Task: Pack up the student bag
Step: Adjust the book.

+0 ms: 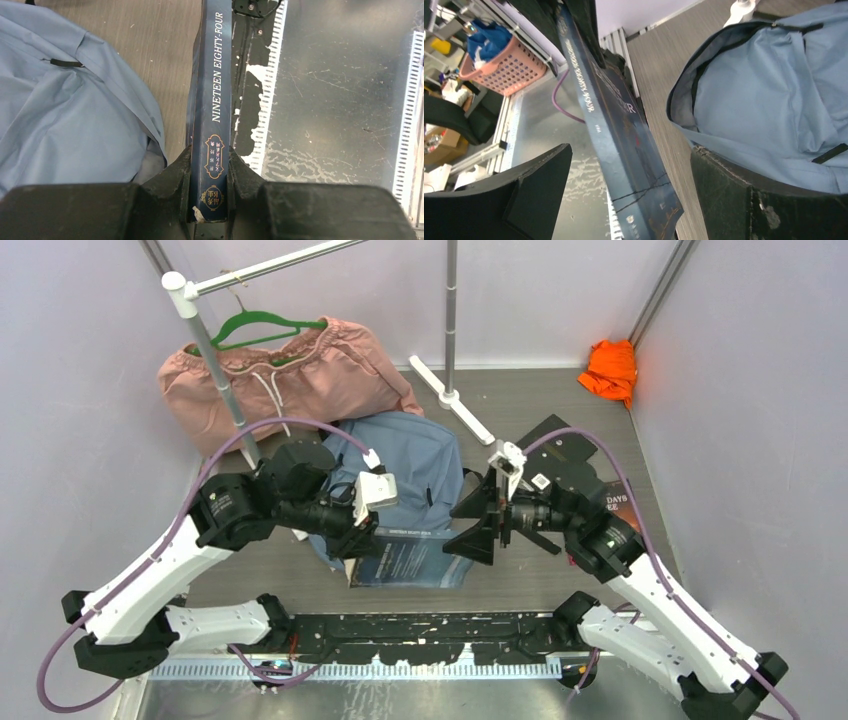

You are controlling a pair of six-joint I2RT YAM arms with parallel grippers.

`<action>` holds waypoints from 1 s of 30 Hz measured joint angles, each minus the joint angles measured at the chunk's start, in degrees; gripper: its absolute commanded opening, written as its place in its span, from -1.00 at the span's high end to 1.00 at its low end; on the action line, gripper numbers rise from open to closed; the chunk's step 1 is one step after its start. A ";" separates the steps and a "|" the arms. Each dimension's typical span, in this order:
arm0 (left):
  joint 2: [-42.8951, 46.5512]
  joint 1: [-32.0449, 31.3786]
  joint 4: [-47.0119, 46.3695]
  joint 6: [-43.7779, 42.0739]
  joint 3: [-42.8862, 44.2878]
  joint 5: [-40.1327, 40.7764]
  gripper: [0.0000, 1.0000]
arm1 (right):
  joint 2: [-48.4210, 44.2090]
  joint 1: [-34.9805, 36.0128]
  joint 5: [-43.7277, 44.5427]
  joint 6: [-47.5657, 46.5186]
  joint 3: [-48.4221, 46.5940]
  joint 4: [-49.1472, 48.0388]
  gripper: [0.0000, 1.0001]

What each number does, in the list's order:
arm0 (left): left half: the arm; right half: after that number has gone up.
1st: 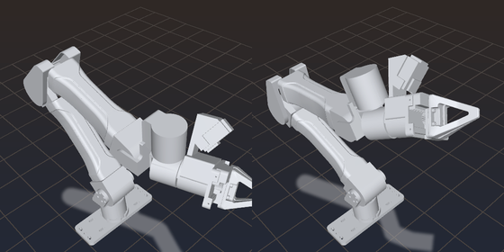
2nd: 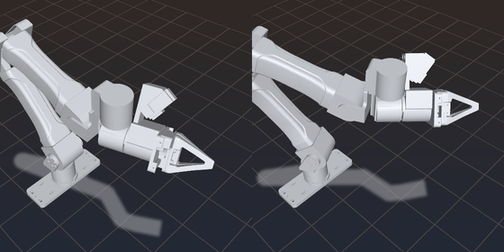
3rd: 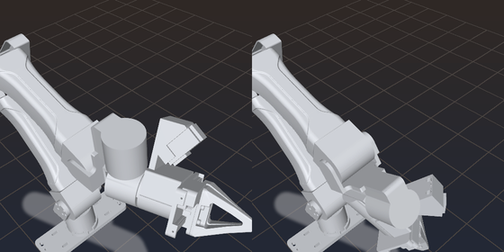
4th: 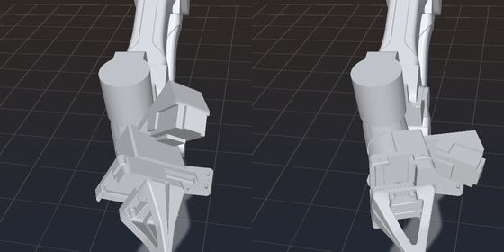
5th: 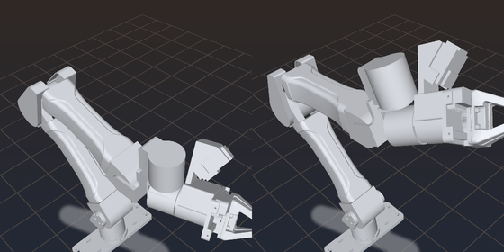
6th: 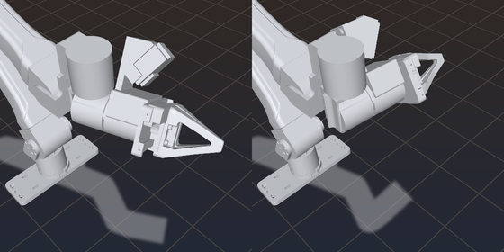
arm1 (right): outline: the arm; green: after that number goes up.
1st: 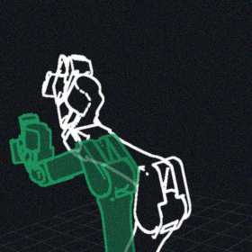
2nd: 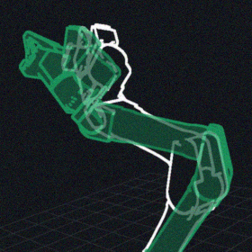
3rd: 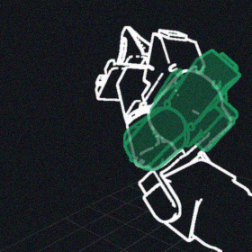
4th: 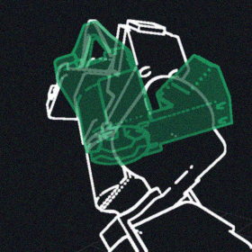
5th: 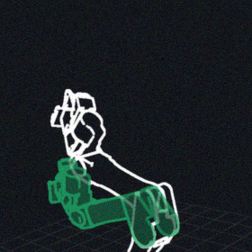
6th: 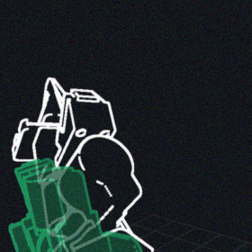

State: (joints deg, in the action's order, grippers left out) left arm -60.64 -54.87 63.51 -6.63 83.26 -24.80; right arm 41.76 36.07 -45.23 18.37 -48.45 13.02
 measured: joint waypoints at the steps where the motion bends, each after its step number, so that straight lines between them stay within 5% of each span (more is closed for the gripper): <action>1: 0.00 0.09 0.17 -0.02 0.00 -0.33 1.00 | 0.52 0.94 0.39 -0.87 0.00 0.74 -0.87; 8: -0.70 0.52 1.42 -0.85 0.90 -3.93 1.00 | 4.76 7.37 5.11 -7.26 -0.85 7.76 -0.56; 14: -2.80 0.94 3.63 -2.56 1.90 -6.47 1.00 | 5.35 10.80 3.82 -11.80 -1.90 10.71 0.07; 19: -2.84 1.01 2.84 -2.67 1.90 -7.26 1.00 | 4.22 12.37 2.38 -12.41 -2.67 11.50 0.94; 21: -2.84 1.42 2.60 -2.78 1.88 -7.08 0.96 | 3.98 12.24 2.21 -12.15 -2.67 10.99 0.98; 23: -2.78 1.46 2.25 -2.78 1.88 -6.80 0.49 | 3.80 12.24 3.13 -11.89 -2.69 11.30 0.98; 26: -2.78 1.46 1.36 -2.84 1.88 -5.64 -0.53 | 3.15 12.48 5.62 -10.95 -2.69 11.56 0.98; 30: -2.08 1.62 -3.04 -1.70 1.86 -2.80 -0.98 | 1.07 12.46 15.04 -9.38 -2.47 15.41 0.98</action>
State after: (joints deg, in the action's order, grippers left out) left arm -62.72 -53.25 60.47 -8.34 85.12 -27.59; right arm 42.83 48.53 -30.20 8.99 -50.92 28.42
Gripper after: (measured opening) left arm 0.864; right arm 0.276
